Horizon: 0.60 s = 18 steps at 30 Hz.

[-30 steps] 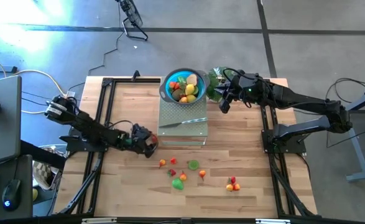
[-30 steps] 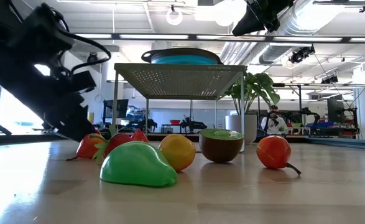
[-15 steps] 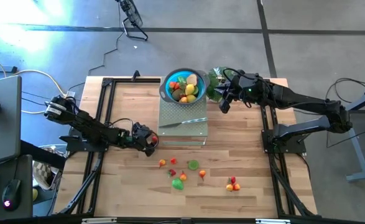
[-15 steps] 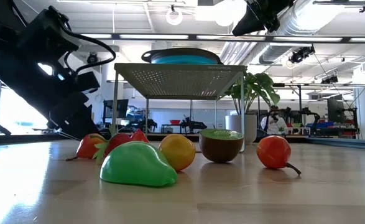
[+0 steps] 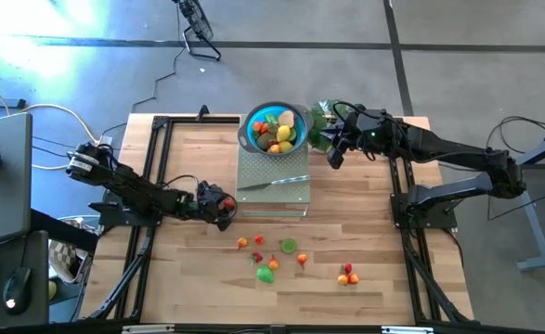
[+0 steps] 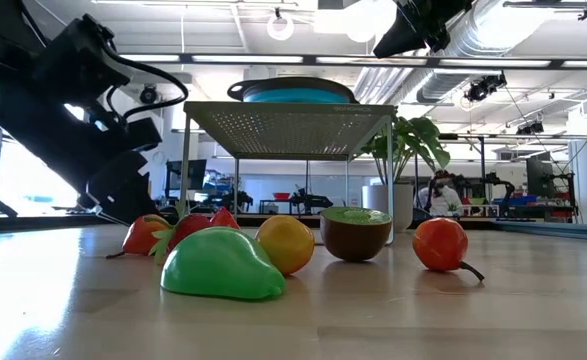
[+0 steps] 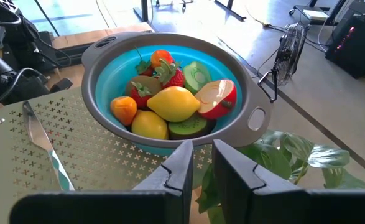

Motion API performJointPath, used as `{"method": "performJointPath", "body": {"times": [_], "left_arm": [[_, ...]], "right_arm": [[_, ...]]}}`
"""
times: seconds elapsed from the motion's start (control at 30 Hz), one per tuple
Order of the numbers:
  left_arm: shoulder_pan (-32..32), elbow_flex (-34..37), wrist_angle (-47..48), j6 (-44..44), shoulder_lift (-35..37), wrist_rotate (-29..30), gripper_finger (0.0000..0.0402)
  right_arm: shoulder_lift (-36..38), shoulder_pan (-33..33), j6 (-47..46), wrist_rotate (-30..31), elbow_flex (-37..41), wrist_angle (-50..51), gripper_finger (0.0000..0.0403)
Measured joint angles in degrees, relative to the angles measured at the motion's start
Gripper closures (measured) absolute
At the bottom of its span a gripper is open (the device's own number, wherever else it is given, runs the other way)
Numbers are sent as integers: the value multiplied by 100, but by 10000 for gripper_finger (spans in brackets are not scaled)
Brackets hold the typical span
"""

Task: Pick & Place Fruit
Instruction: Put the orange peach in the blue bowl on the shelf

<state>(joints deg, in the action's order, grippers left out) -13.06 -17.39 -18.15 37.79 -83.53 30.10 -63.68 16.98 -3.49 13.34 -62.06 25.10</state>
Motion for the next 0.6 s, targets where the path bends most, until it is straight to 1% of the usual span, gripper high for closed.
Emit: {"method": "performJointPath", "body": {"times": [0.43,0.6], "left_arm": [[0,-7,15,17,0,-54,276],[0,-9,12,17,0,-84,282]], "right_arm": [[0,0,2,0,0,0,350],[0,1,2,0,0,0,350]]}}
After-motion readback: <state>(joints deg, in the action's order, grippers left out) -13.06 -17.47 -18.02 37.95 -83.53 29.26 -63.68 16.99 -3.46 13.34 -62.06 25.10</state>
